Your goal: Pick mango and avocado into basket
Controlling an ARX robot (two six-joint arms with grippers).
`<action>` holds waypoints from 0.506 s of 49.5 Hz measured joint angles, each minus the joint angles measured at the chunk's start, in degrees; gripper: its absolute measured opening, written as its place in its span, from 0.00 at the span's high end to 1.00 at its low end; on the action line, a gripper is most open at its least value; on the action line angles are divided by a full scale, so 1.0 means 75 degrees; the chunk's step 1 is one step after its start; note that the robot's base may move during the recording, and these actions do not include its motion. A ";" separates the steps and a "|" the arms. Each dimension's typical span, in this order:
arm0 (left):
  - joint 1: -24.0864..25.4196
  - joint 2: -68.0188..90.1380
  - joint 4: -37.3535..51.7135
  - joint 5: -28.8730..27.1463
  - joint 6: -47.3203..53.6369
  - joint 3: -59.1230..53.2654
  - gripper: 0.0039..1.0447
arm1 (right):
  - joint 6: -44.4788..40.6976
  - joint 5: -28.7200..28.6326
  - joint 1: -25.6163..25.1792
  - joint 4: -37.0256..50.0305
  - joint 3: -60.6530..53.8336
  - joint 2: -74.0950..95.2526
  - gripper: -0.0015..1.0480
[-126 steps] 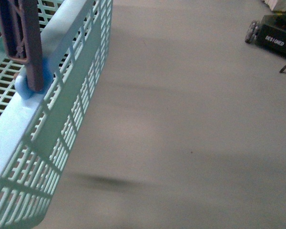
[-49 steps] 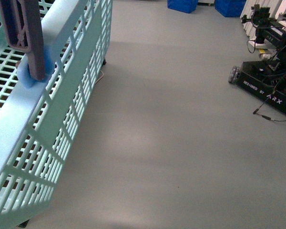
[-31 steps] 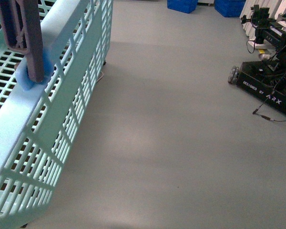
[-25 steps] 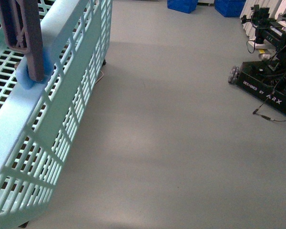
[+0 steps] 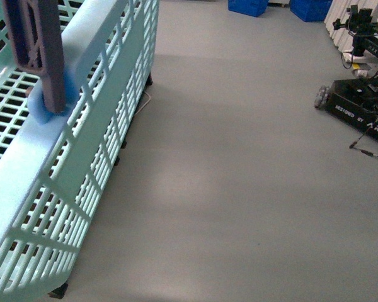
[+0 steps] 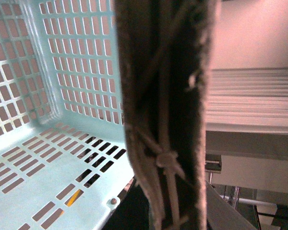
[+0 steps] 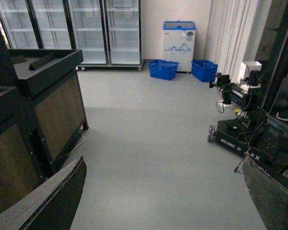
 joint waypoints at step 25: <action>0.0017 0.0000 -0.0009 -0.0041 0.0044 -0.0003 0.92 | -0.0003 -0.0003 0.0000 0.0006 0.0000 0.0000 0.07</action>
